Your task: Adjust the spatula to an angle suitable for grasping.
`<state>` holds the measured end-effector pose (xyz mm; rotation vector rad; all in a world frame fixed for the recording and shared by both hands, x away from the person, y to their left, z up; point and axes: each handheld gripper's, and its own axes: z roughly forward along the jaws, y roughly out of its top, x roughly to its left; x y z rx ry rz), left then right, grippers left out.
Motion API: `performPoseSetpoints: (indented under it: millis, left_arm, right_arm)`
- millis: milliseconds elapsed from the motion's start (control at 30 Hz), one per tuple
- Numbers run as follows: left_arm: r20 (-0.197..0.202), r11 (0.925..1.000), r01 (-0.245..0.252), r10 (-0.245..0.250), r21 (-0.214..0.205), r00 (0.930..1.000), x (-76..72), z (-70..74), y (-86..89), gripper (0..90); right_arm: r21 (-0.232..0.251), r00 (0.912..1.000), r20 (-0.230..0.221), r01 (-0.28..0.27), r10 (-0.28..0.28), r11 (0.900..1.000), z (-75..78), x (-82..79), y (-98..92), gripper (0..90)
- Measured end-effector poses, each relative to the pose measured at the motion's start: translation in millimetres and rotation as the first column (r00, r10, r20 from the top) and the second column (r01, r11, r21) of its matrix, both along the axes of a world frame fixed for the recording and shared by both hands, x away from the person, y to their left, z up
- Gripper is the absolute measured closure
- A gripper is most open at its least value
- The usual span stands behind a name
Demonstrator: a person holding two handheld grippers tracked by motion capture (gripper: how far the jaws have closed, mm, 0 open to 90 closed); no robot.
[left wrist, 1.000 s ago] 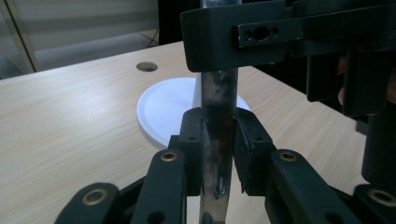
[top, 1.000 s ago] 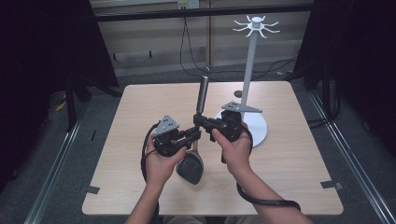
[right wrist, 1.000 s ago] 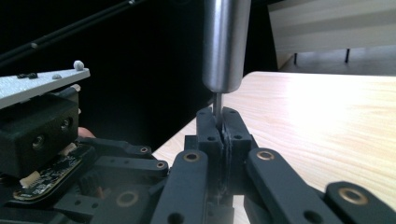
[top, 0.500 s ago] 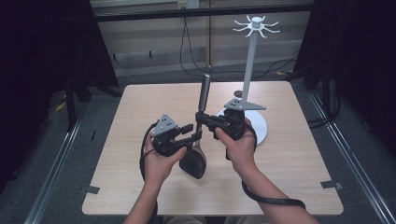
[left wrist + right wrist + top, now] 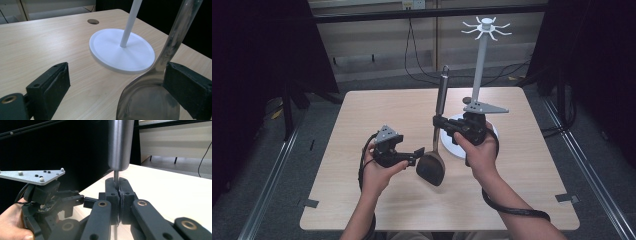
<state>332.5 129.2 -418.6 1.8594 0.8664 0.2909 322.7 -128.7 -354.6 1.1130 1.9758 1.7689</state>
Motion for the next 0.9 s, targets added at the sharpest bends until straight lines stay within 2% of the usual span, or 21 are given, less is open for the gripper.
performPoseSetpoints:
  millis: [100, 200, 267, 367, 500, 700, 900]
  left_arm:
    - [-0.013, 1.0, 0.001, -0.001, 0.004, 0.9999, 1.8, -3.8, 2.5, 5.1]
    - [-0.028, 0.9994, -0.005, 0.006, 0.035, 0.9996, 3.7, -10.0, 5.3, 5.1]
    - [-0.04, 0.9993, -0.014, 0.015, 0.035, 0.9991, 4.9, -14.5, 6.6, 5.0]
    - [-0.055, 0.9982, -0.017, 0.02, 0.057, 0.9983, 6.5, -20.2, 9.3, 5.0]
    - [-0.069, 0.9983, -0.026, 0.029, 0.052, 0.9972, 8.2, -26.4, 11.3, 4.8]
    - [-0.087, 0.9969, -0.025, 0.032, 0.075, 0.9957, 10.2, -34.5, 15.1, 4.6]
    - [-0.067, 0.9938, -0.017, 0.025, 0.11, 0.9974, 10.4, -38.1, 19.1, 3.9]
  right_arm:
    - [-0.002, 1.0, 0.002, -0.001, 0.001, 1.0, 1.1, 0.8, -2.9, 88.5]
    - [-0.003, 1.0, 0.004, 0.0, 0.0, 1.0, 2.7, 1.3, -5.1, 88.4]
    - [-0.006, 1.0, 0.007, 0.0, 0.0, 1.0, 4.2, 1.4, -6.3, 88.5]
    - [-0.011, 0.9999, 0.011, 0.001, -0.001, 0.9999, 6.2, 1.2, -8.0, 88.5]
    - [-0.014, 0.9999, 0.017, -0.002, 0.002, 0.9999, 9.4, 1.2, -10.7, 88.4]
    - [-0.027, 0.9996, 0.029, -0.003, 0.003, 0.9996, 15.2, 0.9, -14.8, 88.5]
    - [-0.031, 0.9995, 0.032, -0.002, 0.003, 0.9995, 18.9, 1.6, -19.5, 88.5]
